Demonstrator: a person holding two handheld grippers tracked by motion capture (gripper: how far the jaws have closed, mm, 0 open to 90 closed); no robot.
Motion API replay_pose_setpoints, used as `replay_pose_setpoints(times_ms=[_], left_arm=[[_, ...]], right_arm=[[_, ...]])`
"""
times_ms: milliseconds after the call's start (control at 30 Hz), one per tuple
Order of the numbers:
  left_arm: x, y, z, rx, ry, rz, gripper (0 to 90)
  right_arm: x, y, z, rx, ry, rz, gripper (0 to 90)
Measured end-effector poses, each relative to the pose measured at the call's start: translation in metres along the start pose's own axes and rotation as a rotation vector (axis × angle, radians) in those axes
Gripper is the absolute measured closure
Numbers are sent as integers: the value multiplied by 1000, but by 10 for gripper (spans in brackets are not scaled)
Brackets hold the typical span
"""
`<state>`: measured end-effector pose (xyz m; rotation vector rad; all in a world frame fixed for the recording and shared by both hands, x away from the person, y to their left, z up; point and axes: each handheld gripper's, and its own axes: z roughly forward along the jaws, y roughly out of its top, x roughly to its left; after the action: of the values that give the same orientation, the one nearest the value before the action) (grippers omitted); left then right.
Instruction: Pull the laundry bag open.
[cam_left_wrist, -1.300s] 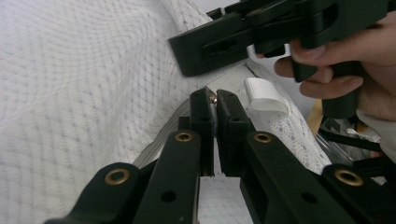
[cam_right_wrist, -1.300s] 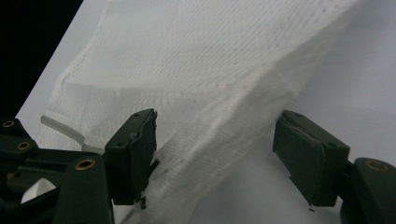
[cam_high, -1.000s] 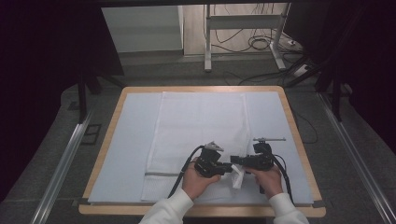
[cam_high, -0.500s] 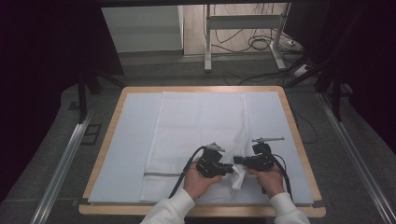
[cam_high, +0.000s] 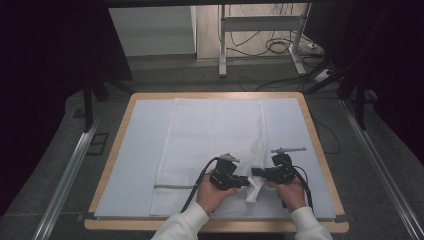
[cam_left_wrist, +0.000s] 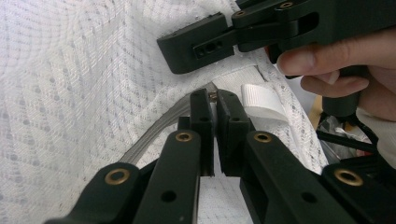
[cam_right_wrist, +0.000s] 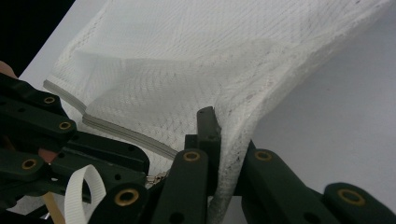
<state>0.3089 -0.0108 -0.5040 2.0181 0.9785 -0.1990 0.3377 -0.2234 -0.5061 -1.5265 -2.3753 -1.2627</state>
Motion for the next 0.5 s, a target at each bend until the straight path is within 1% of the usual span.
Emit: replay_pose_setpoints(times_ms=[200,267,333,500], left_arm=[[3,-2,3,12,-4,-4,866],[5,-3,3,8,-7,-17,866],[7,-5,4,15,-20,-26,866],[8,-6,7,25,-20,-26,866]], right_arm=[[0,-1,-2,-4,14,1,883],[1,-1,-3,-1,19,-3,883],[1,-2,-2,1,19,-6,882],[0,-2,-3,5,24,-6,883]])
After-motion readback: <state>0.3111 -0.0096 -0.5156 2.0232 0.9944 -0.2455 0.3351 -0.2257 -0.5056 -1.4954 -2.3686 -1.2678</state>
